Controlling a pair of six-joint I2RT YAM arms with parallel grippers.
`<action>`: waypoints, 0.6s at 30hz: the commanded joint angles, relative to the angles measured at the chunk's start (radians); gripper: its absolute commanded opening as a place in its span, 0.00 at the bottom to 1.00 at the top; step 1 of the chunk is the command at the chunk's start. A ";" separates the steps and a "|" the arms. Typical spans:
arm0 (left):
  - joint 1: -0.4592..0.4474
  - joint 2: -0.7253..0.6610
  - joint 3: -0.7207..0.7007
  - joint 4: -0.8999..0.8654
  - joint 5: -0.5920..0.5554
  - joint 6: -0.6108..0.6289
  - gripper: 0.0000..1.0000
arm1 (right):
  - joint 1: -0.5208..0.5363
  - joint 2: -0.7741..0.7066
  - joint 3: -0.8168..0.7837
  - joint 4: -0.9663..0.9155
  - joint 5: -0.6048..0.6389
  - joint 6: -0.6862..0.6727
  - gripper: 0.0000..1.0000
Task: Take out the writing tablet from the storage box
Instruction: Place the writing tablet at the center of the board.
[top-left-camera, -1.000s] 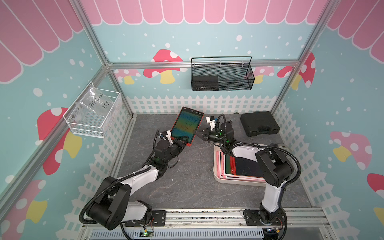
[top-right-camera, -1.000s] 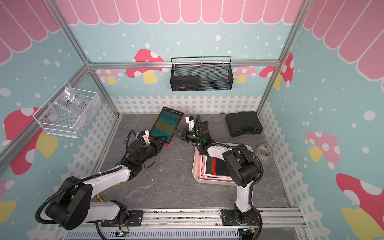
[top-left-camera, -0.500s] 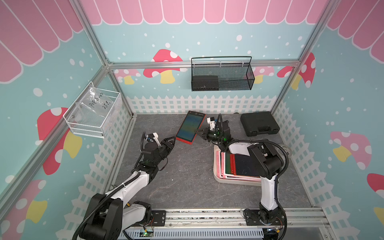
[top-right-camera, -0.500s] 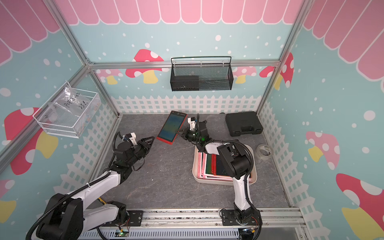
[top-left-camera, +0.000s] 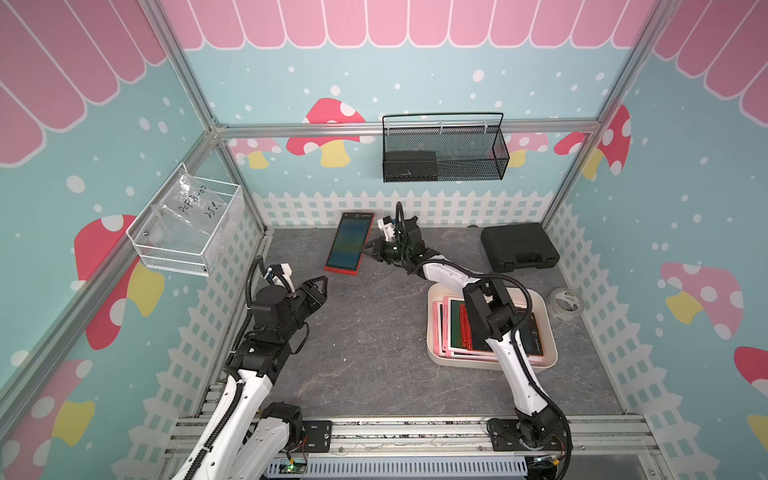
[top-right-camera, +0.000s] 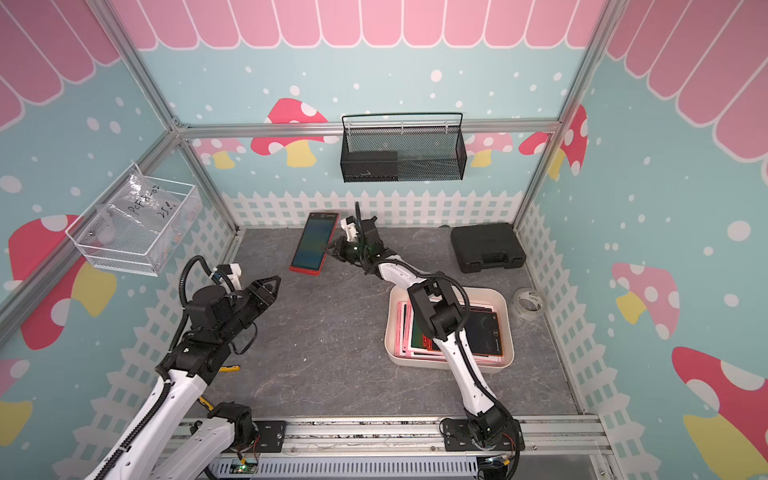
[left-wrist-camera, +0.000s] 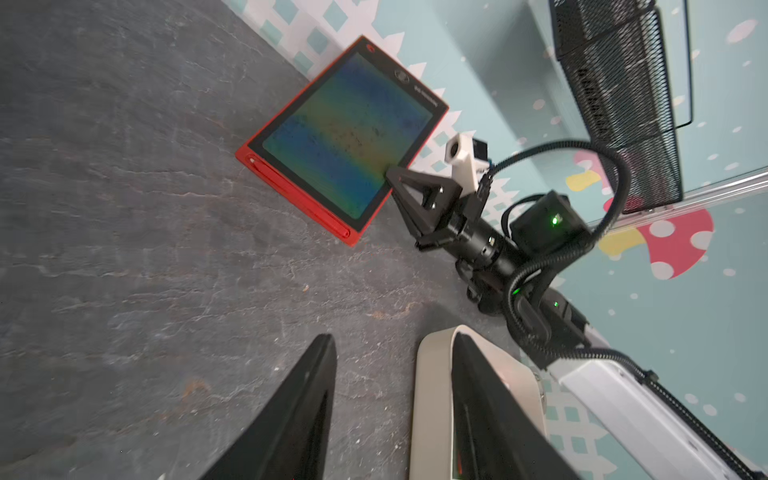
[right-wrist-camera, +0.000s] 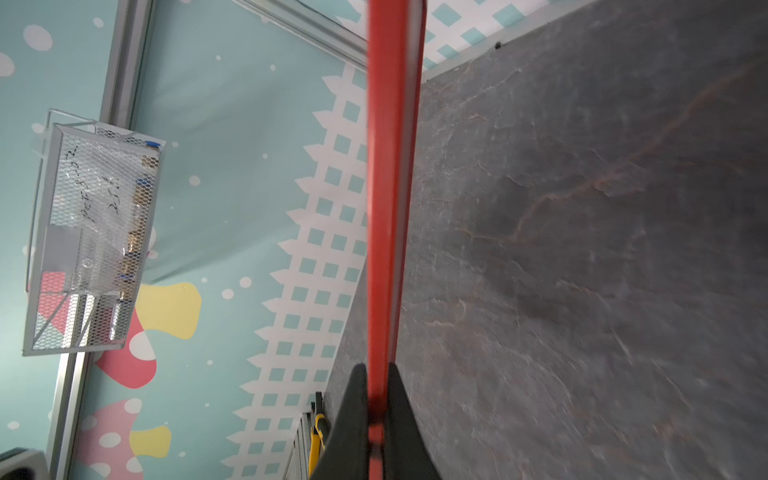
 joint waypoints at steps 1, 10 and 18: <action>0.039 0.002 0.035 -0.215 0.021 0.082 0.48 | 0.024 0.098 0.183 -0.187 -0.056 -0.071 0.00; 0.049 -0.107 0.029 -0.316 0.023 0.120 0.49 | 0.043 0.259 0.299 -0.084 -0.091 0.013 0.00; 0.050 -0.118 0.015 -0.323 0.032 0.122 0.49 | 0.055 0.340 0.353 -0.076 -0.093 0.056 0.00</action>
